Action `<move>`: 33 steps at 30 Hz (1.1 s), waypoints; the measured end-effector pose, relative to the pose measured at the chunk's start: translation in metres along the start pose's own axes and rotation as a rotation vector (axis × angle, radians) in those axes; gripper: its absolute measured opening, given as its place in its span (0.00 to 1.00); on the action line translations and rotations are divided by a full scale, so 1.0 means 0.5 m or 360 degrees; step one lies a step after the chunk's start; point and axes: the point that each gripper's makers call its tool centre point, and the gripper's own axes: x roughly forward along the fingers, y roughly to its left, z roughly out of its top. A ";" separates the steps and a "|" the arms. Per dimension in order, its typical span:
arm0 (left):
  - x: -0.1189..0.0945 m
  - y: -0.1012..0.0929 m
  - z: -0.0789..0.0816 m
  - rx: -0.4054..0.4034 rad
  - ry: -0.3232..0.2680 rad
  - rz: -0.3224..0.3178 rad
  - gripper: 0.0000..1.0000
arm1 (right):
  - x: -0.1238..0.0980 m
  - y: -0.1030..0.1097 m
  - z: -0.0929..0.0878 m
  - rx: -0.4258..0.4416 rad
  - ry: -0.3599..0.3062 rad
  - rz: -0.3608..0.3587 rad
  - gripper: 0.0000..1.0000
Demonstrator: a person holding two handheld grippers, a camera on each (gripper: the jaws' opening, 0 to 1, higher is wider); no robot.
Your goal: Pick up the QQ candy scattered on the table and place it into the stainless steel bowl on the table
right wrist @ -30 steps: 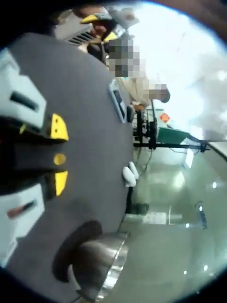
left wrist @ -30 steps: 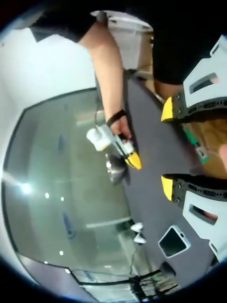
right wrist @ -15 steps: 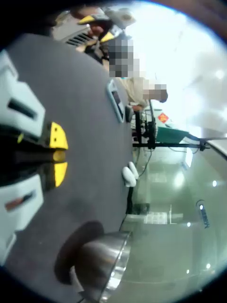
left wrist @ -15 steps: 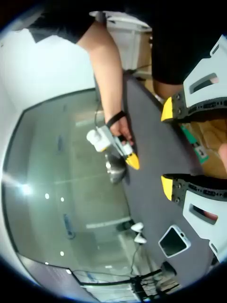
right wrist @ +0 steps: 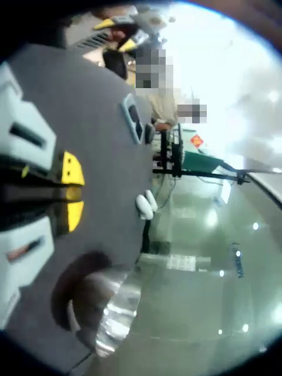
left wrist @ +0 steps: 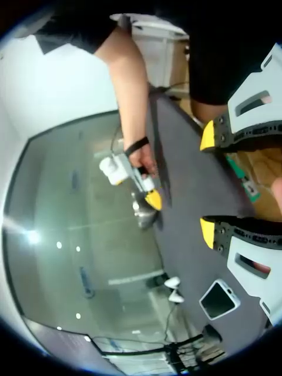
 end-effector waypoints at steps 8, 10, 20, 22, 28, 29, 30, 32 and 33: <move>0.022 -0.020 0.001 0.0006 0.0009 -0.0047 0.44 | -0.070 -0.175 0.092 0.0127 -0.0200 -0.0510 0.09; 0.028 -0.022 0.002 0.0010 0.0013 -0.0050 0.44 | -0.074 -0.206 0.117 0.0162 -0.0254 -0.0566 0.09; 0.038 -0.033 0.002 0.0005 0.0015 -0.0071 0.44 | -0.053 -0.276 0.188 0.0155 -0.0310 -0.0710 0.09; 0.038 -0.031 -0.001 0.0005 0.0024 -0.0070 0.44 | -0.044 -0.265 0.185 0.0151 -0.0306 -0.0717 0.09; 0.035 -0.018 -0.007 0.0000 0.0034 -0.0060 0.44 | -0.033 -0.276 0.165 0.0177 -0.0266 -0.0731 0.09; 0.034 -0.016 -0.007 -0.0007 0.0030 -0.0056 0.44 | -0.034 -0.277 0.163 0.0182 -0.0264 -0.0735 0.09; 0.034 -0.015 -0.007 -0.0011 0.0029 -0.0053 0.44 | -0.027 -0.287 0.155 0.0194 -0.0261 -0.0734 0.09; 0.032 -0.013 -0.009 -0.0008 0.0033 -0.0050 0.44 | -0.030 -0.279 0.149 0.0181 -0.0243 -0.0722 0.10; 0.031 -0.013 -0.010 -0.0008 0.0035 -0.0053 0.44 | -0.031 -0.272 0.154 0.0178 -0.0278 -0.0694 0.12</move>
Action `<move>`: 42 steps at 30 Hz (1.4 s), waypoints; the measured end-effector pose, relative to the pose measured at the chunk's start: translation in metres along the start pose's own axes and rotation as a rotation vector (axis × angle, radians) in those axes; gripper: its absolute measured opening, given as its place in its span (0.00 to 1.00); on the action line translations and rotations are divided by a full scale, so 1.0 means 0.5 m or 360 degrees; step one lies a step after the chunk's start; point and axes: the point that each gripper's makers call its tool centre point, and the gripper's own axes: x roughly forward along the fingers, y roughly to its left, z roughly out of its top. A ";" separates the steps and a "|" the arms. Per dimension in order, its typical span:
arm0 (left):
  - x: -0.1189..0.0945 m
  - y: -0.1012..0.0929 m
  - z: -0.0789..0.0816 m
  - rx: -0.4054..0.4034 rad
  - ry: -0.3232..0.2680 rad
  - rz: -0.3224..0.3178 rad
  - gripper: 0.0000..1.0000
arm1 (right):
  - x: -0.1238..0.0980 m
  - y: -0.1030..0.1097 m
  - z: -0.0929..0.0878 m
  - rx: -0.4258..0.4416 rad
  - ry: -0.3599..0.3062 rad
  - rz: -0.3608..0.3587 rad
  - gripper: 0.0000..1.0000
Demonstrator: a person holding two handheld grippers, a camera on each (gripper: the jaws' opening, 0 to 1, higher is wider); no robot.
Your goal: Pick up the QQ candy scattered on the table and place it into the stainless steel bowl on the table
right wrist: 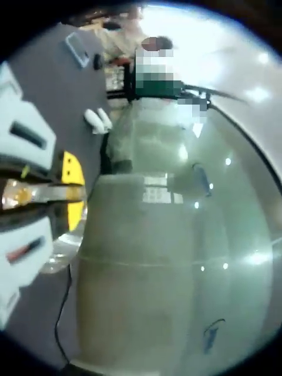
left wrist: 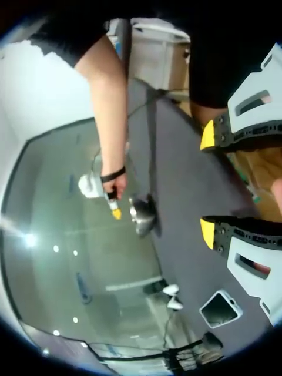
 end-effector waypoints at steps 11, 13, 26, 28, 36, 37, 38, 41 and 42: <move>-0.001 0.001 0.009 -0.0002 -0.0013 0.0010 0.45 | -0.015 -0.026 -0.007 0.0046 0.0012 -0.0033 0.19; 0.000 -0.002 0.009 0.0002 -0.0012 0.0007 0.45 | -0.030 -0.021 -0.008 0.0051 0.0011 -0.0032 0.19; 0.005 -0.011 0.026 0.0022 -0.0023 -0.0001 0.45 | -0.073 -0.025 0.008 0.0093 0.0000 0.0034 0.22; 0.009 -0.010 0.031 0.0033 -0.0022 -0.0008 0.45 | -0.092 -0.027 0.004 0.0020 0.0025 0.0067 0.22; 0.027 -0.008 0.070 0.0041 -0.0116 0.0001 0.44 | -0.214 -0.019 -0.016 -0.0134 0.0019 0.0168 0.24; 0.030 -0.008 0.074 0.0043 -0.0124 0.0002 0.44 | -0.243 -0.016 -0.015 -0.0111 0.0013 0.0175 0.24; 0.034 -0.008 0.077 0.0046 -0.0128 0.0001 0.44 | -0.271 -0.018 -0.017 -0.0099 0.0013 0.0183 0.25; 0.043 -0.014 0.082 0.0055 -0.0132 -0.0017 0.44 | -0.334 -0.034 -0.017 -0.0077 -0.0016 0.0187 0.25; 0.046 -0.017 0.083 0.0061 -0.0130 -0.0026 0.44 | -0.353 -0.040 -0.017 -0.0063 -0.0023 0.0188 0.26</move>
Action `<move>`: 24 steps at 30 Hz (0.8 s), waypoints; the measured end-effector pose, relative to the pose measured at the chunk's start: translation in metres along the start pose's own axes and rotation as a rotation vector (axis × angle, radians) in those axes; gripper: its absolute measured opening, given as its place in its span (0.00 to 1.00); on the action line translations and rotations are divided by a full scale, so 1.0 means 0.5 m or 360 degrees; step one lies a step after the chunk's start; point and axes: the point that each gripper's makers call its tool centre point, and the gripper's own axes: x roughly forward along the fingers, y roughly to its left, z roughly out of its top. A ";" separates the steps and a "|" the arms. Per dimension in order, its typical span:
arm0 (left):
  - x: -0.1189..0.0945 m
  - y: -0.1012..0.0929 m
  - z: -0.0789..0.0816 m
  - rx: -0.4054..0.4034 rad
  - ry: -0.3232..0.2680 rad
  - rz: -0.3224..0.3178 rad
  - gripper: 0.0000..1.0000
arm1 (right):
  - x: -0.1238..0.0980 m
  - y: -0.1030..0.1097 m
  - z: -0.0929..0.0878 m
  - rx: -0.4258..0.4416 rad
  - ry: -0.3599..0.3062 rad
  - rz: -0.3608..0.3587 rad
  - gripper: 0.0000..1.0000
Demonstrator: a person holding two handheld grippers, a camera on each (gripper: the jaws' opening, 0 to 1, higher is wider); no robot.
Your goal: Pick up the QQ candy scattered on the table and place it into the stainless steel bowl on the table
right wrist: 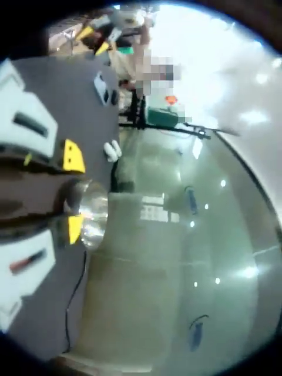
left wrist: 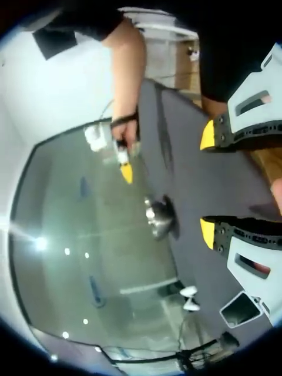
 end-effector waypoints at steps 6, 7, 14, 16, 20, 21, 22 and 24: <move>0.018 -0.020 0.013 0.0040 -0.0003 -0.0048 0.45 | -0.117 0.021 -0.026 0.0050 0.0016 0.0030 0.28; 0.020 -0.022 0.015 0.0048 -0.0002 -0.0053 0.45 | -0.134 0.021 -0.032 0.0064 0.0020 0.0029 0.29; 0.031 -0.025 0.016 0.0050 -0.0002 -0.0067 0.45 | -0.232 0.008 -0.080 0.0034 -0.0006 -0.0040 0.27; 0.036 -0.028 0.010 0.0050 0.0009 -0.0072 0.45 | -0.252 0.011 -0.097 0.0034 0.0026 -0.0047 0.27; 0.045 -0.032 -0.002 0.0113 0.0015 -0.0051 0.45 | -0.279 0.007 -0.116 0.0004 0.0025 -0.0056 0.27; 0.047 -0.032 -0.003 0.0113 0.0013 -0.0054 0.45 | -0.283 0.007 -0.130 0.0062 0.0057 -0.0048 0.27; 0.050 -0.035 -0.003 0.0094 0.0005 -0.0066 0.45 | -0.286 0.007 -0.143 0.0121 0.0085 -0.0049 0.27; 0.055 -0.037 -0.009 0.0091 0.0015 -0.0065 0.45 | -0.291 0.011 -0.148 0.0107 0.0078 -0.0052 0.27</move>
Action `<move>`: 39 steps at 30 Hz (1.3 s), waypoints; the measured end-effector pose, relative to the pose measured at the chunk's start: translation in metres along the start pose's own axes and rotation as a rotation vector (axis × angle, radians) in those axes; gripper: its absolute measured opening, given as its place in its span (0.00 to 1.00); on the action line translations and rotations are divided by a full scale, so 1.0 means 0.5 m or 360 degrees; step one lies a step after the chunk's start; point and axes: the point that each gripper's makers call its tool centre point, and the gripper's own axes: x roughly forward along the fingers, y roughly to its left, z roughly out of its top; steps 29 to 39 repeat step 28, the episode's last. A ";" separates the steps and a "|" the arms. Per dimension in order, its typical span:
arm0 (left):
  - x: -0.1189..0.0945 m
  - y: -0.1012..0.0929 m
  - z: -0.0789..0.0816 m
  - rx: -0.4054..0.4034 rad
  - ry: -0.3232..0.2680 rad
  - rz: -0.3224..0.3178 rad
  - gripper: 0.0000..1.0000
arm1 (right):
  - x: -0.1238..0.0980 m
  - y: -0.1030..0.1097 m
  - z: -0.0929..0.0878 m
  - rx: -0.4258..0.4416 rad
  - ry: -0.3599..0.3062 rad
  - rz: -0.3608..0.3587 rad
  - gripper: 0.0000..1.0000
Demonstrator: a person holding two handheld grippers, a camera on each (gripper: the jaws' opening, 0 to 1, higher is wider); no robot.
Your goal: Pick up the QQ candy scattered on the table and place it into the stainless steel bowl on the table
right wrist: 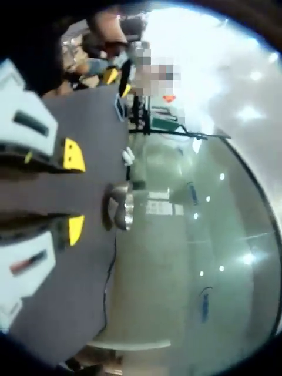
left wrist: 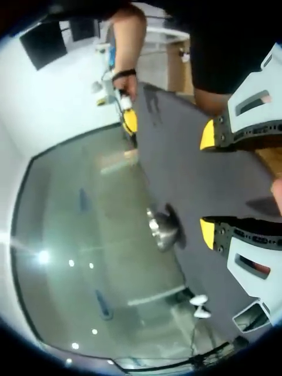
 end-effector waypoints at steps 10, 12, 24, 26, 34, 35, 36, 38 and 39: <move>0.003 -0.004 -0.005 -0.0015 0.0009 -0.0017 0.44 | 0.000 0.017 -0.010 -0.0020 0.0020 0.0011 0.27; 0.004 -0.005 -0.008 -0.0011 0.0017 -0.0022 0.44 | 0.000 0.019 -0.010 -0.0005 0.0019 0.0012 0.27; 0.001 -0.005 -0.011 -0.0040 0.0018 -0.0036 0.44 | 0.004 0.022 -0.015 0.0020 0.0026 0.0008 0.27; 0.002 -0.005 -0.013 -0.0038 0.0023 -0.0033 0.44 | 0.004 0.021 -0.018 0.0024 0.0036 0.0001 0.27; 0.003 -0.006 -0.015 -0.0039 0.0027 -0.0038 0.44 | 0.004 0.021 -0.020 0.0025 0.0045 -0.0002 0.27; 0.003 -0.006 -0.015 -0.0039 0.0027 -0.0038 0.44 | 0.004 0.021 -0.020 0.0025 0.0045 -0.0002 0.27; 0.003 -0.006 -0.015 -0.0039 0.0027 -0.0038 0.44 | 0.004 0.021 -0.020 0.0025 0.0045 -0.0002 0.27; 0.003 -0.006 -0.015 -0.0039 0.0027 -0.0038 0.44 | 0.004 0.021 -0.020 0.0025 0.0045 -0.0002 0.27; 0.003 -0.006 -0.015 -0.0039 0.0027 -0.0038 0.44 | 0.004 0.021 -0.020 0.0025 0.0045 -0.0002 0.27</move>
